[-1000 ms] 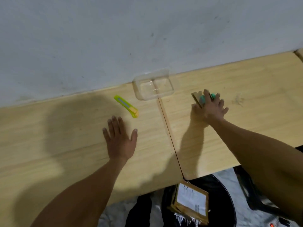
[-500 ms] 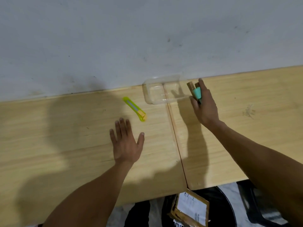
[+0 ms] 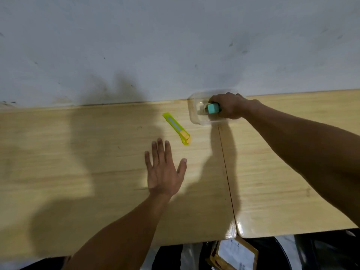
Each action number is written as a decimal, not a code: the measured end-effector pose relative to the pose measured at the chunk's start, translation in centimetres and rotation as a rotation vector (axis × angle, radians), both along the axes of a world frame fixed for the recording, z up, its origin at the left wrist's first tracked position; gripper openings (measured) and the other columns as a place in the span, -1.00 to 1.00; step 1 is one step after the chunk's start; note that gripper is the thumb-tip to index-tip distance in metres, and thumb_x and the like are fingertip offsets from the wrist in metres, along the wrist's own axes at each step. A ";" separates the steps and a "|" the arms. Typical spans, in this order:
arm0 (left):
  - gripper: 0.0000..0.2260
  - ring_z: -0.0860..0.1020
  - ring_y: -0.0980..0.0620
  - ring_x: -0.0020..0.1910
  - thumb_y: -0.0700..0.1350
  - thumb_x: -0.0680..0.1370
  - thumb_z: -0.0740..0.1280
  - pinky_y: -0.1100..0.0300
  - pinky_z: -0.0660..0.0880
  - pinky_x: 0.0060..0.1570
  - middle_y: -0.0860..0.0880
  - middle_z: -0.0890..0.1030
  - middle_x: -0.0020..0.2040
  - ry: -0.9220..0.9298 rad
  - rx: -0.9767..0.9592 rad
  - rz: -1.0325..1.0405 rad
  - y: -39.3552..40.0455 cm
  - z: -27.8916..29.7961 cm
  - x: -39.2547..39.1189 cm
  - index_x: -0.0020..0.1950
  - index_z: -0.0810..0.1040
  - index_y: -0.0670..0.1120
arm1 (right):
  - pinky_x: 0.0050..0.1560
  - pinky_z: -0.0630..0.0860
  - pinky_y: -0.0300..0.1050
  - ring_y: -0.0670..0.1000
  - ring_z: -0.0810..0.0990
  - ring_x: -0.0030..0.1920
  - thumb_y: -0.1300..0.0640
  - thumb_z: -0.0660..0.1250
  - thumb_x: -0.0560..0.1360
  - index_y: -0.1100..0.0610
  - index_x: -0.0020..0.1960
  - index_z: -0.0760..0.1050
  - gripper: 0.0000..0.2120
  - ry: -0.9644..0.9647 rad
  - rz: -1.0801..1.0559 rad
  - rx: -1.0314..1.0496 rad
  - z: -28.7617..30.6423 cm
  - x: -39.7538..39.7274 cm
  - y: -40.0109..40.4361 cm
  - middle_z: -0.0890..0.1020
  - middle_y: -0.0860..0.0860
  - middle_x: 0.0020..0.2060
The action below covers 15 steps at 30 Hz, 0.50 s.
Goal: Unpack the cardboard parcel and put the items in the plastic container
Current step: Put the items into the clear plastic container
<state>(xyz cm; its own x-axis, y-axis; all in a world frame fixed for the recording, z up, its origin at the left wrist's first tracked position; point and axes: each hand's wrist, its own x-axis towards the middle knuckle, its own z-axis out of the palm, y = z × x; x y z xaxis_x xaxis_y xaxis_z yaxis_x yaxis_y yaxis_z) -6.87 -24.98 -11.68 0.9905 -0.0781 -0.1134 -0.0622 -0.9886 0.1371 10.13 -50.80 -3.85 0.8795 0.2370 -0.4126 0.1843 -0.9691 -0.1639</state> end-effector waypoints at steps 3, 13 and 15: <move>-0.29 -0.06 -0.15 0.58 0.29 0.58 -0.05 -0.20 -0.08 0.51 -0.17 0.01 0.59 -0.003 0.001 -0.010 0.0 -0.1 -0.1 0.58 0.02 -0.16 | 0.13 0.47 0.13 0.13 0.51 0.14 -0.07 0.41 0.47 0.00 0.29 0.43 -0.57 -0.045 0.003 0.046 -0.6 -0.1 0.1 0.58 0.06 0.17; -0.29 -0.09 -0.13 0.58 0.30 0.59 -0.07 -0.19 -0.10 0.51 -0.17 -0.02 0.59 0.007 -0.008 -0.014 0.1 -0.1 -0.2 0.58 -0.01 -0.15 | 0.25 0.41 0.14 0.19 0.48 0.26 -0.04 0.41 0.45 0.01 0.44 0.36 -0.41 -0.085 -0.161 0.091 1.8 -1.1 0.9 0.53 0.08 0.30; -0.29 -0.08 -0.14 0.58 0.30 0.59 -0.06 -0.19 -0.10 0.51 -0.17 -0.01 0.59 0.008 -0.011 -0.014 0.0 -0.1 -0.2 0.58 0.00 -0.15 | 0.18 0.42 0.10 0.22 0.50 0.19 0.05 0.35 0.48 0.06 0.35 0.45 -0.56 -0.316 -0.229 0.207 2.4 -2.8 2.6 0.56 0.13 0.21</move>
<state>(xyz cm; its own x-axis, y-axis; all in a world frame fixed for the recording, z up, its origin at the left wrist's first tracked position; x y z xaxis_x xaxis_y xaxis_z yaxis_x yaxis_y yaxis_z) -7.03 -24.98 -11.76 0.9884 -0.0933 -0.1199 -0.0751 -0.9861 0.1483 7.36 -48.24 -1.43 0.9943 0.0709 -0.0793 0.0411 -0.9435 -0.3287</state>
